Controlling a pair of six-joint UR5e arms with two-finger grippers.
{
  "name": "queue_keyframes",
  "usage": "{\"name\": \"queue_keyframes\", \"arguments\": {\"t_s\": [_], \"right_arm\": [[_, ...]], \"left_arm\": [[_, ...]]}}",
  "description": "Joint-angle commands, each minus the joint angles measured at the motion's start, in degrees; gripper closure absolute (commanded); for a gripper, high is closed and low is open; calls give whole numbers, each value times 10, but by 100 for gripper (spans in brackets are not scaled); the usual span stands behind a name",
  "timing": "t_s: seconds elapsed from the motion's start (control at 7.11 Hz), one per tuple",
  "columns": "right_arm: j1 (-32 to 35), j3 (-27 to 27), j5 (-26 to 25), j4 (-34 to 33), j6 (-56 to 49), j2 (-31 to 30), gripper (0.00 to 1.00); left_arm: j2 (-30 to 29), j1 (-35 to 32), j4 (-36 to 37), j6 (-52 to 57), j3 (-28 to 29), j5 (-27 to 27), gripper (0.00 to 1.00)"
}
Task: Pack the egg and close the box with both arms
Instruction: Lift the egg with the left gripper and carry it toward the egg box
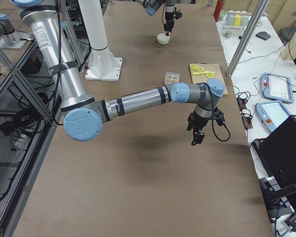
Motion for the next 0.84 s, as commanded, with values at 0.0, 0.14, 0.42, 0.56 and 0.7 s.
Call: {"name": "queue_keyframes", "arguments": {"t_s": [0.0, 0.14, 0.42, 0.56, 0.7], "right_arm": [[2, -4, 1, 0, 0, 0, 0], [2, -4, 1, 0, 0, 0, 0], [7, -5, 1, 0, 0, 0, 0], [8, -4, 2, 0, 0, 0, 0], [9, -4, 2, 0, 0, 0, 0]], "left_arm": [[-93, 1, -1, -109, 22, 1, 68], [-121, 1, -16, -139, 40, 6, 68], [-148, 4, -178, -232, 124, 24, 68], [-163, 10, -255, -275, 164, 56, 68], [-178, 30, -300, -311, 182, 94, 68]]}}
